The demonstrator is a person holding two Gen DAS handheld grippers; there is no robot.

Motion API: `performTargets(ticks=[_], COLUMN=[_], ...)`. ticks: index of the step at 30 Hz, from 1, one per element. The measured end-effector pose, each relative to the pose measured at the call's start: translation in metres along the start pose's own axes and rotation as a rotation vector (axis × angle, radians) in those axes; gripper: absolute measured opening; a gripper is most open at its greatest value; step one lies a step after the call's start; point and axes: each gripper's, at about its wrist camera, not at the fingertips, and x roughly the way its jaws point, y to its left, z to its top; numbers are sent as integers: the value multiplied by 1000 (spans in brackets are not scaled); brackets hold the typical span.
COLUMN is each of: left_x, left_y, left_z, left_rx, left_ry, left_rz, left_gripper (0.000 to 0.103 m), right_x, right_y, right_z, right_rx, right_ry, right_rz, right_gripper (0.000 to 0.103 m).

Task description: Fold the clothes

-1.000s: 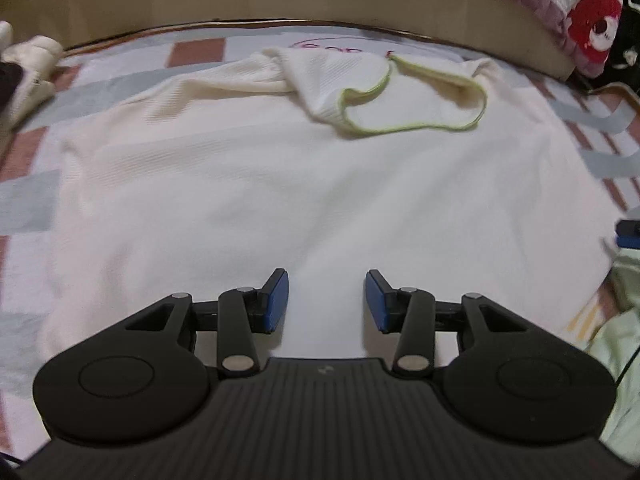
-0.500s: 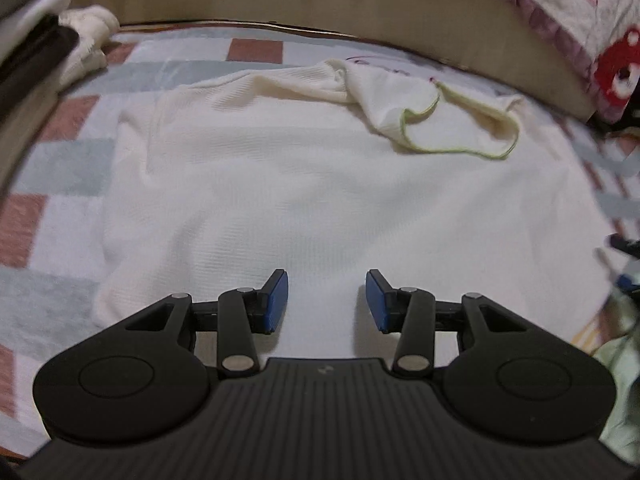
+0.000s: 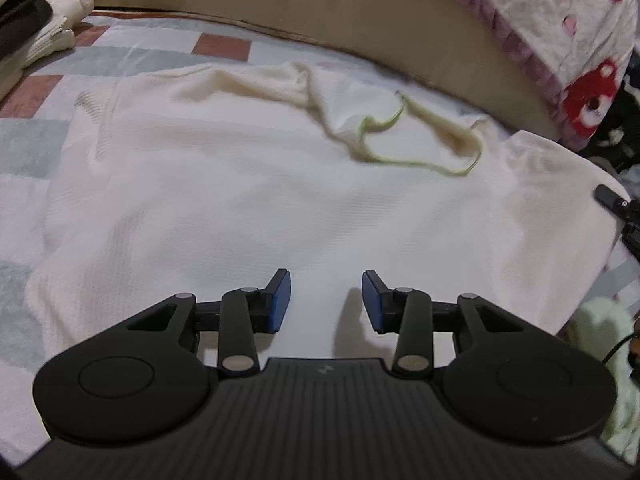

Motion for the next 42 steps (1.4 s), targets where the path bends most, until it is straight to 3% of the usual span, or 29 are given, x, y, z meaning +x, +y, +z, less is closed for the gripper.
performTargets(ticks=[4, 6, 8, 12, 15, 22, 24, 26, 28, 32, 34, 36, 38, 39, 42], left_x=[0, 6, 19, 50, 52, 48, 21, -21, -63, -106, -108, -93, -80, -78, -79], left_y=[-17, -30, -40, -55, -61, -56, -43, -18, 21, 95, 122, 145, 152, 149, 139], left_z=[4, 3, -2, -19, -20, -13, 0, 15, 29, 40, 31, 13, 4, 5, 11], left_rx=[33, 50, 50, 95, 118, 63, 62, 35, -65, -236, -286, -410, -466, -442, -369], left_ry=[-59, -45, 2, 113, 104, 145, 140, 79, 10, -48, -89, -69, -19, -12, -36], left_rz=[-150, -236, -261, -208, -194, -177, -123, -79, -86, -63, -24, -47, -47, -30, -21], left_gripper=[38, 38, 38, 34, 34, 34, 34, 34, 34, 24, 24, 24, 23, 22, 23], right_x=[-4, -5, -6, -12, -12, -9, -4, 1, 5, 34, 55, 78, 98, 108, 113], right_y=[21, 27, 33, 49, 60, 69, 81, 99, 128, 194, 219, 228, 231, 232, 219], right_z=[0, 1, 4, 10, 9, 9, 16, 22, 25, -15, -61, -107, -149, -169, -180], right_rx=[-42, -41, -37, -43, -71, -72, -79, -90, -140, -178, -233, -315, -406, -451, -368], right_ry=[13, 18, 22, 33, 51, 69, 82, 90, 107, 254, 350, 462, 565, 616, 653], right_rz=[59, 78, 101, 157, 179, 215, 244, 295, 383, 591, 634, 586, 500, 457, 417], right_gripper=[11, 11, 11, 11, 11, 11, 10, 10, 10, 10, 10, 10, 10, 10, 10])
